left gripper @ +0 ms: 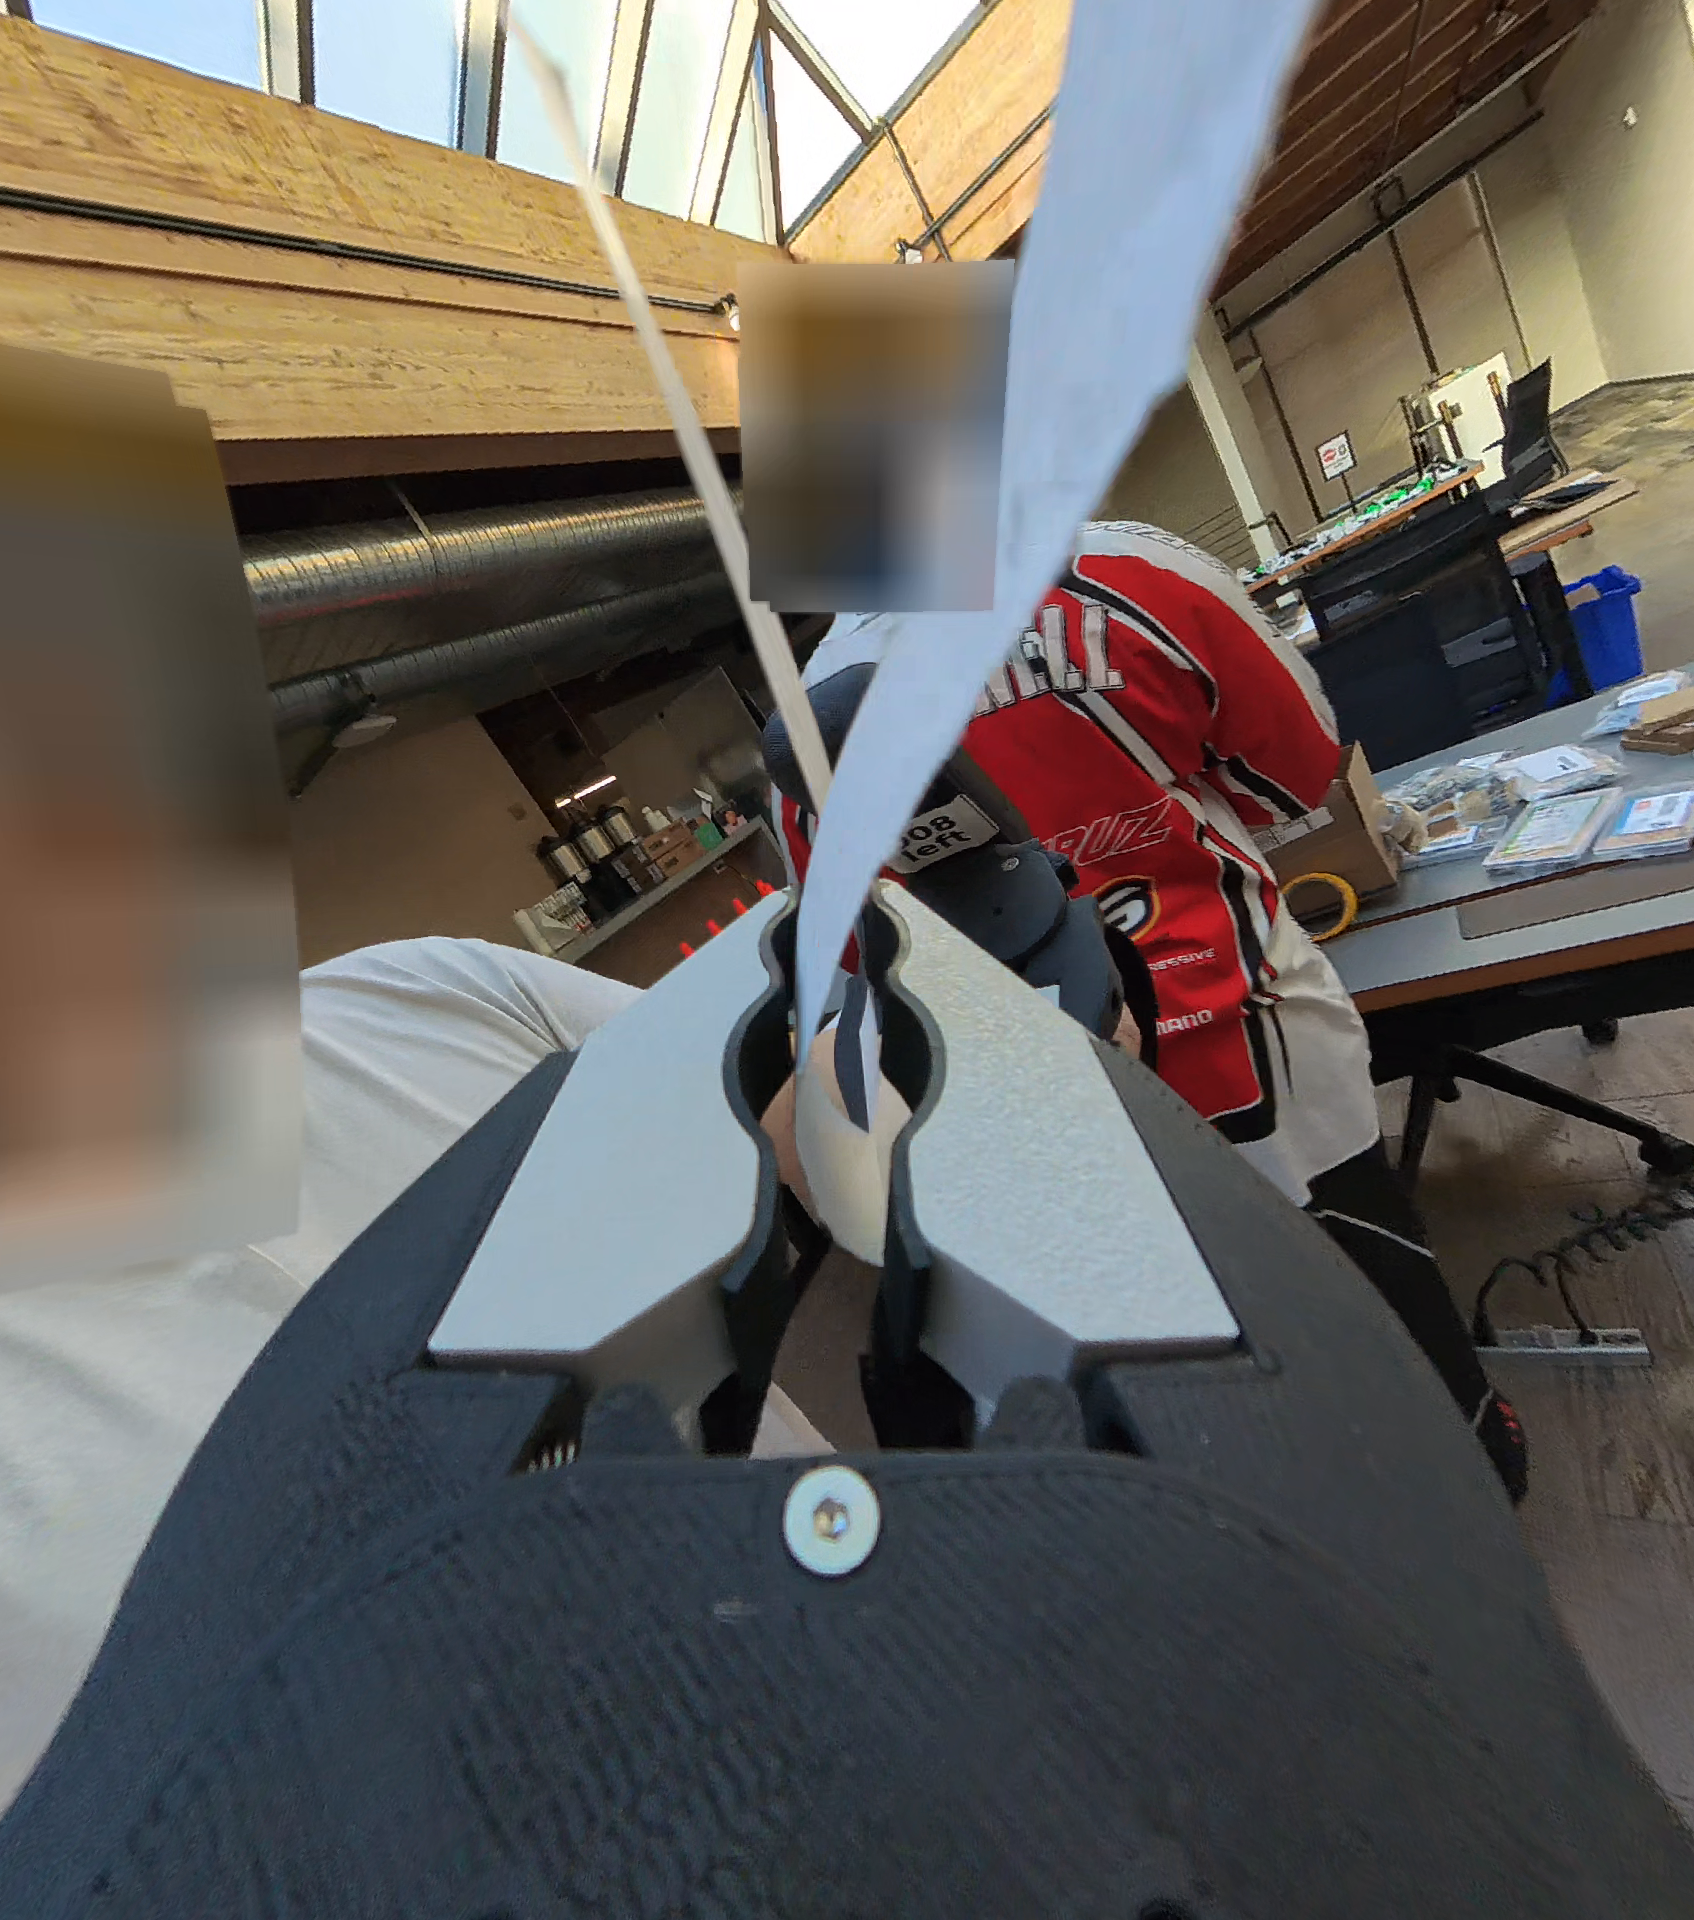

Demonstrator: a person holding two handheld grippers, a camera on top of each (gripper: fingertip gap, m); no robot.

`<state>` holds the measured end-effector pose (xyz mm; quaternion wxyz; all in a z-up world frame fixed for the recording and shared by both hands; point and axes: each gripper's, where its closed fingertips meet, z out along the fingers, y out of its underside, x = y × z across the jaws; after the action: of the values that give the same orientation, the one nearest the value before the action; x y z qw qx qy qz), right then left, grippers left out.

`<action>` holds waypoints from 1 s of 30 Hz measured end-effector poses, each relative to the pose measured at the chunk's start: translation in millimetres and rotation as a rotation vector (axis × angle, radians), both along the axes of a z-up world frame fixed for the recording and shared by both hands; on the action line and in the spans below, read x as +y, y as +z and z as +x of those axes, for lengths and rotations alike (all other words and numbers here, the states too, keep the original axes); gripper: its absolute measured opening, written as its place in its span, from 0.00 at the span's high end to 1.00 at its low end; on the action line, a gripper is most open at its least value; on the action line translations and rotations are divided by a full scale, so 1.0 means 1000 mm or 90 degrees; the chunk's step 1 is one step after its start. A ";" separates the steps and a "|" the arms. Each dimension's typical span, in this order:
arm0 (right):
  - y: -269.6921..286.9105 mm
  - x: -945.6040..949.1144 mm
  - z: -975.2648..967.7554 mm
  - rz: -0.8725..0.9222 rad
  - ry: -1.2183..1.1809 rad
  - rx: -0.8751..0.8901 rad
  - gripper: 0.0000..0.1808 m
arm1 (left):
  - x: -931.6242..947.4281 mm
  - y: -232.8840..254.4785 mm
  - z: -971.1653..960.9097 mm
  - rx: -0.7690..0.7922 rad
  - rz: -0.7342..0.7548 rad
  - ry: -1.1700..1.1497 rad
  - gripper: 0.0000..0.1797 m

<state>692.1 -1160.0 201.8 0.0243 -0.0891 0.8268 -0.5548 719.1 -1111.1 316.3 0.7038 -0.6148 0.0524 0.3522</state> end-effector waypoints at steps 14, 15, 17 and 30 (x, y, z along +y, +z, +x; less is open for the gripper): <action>0.001 0.062 0.257 -0.116 -0.017 0.125 1.00 | 0.066 0.018 0.315 -0.067 -0.059 -0.145 0.86; 0.002 0.065 0.275 -0.121 -0.019 0.135 1.00 | 0.067 0.022 0.337 -0.073 -0.063 -0.157 0.86; 0.007 0.072 0.312 -0.132 -0.014 0.143 1.00 | 0.068 0.037 0.377 -0.058 -0.046 -0.163 0.85; 0.038 0.077 0.557 -0.150 0.075 0.094 1.00 | 0.027 -0.002 0.601 0.035 0.076 -0.109 0.74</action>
<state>1249.1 -1082.8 239.4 -0.0148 -0.1805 0.7489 -0.6374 1320.1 -1084.3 314.2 0.7650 -0.5551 0.1023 0.3101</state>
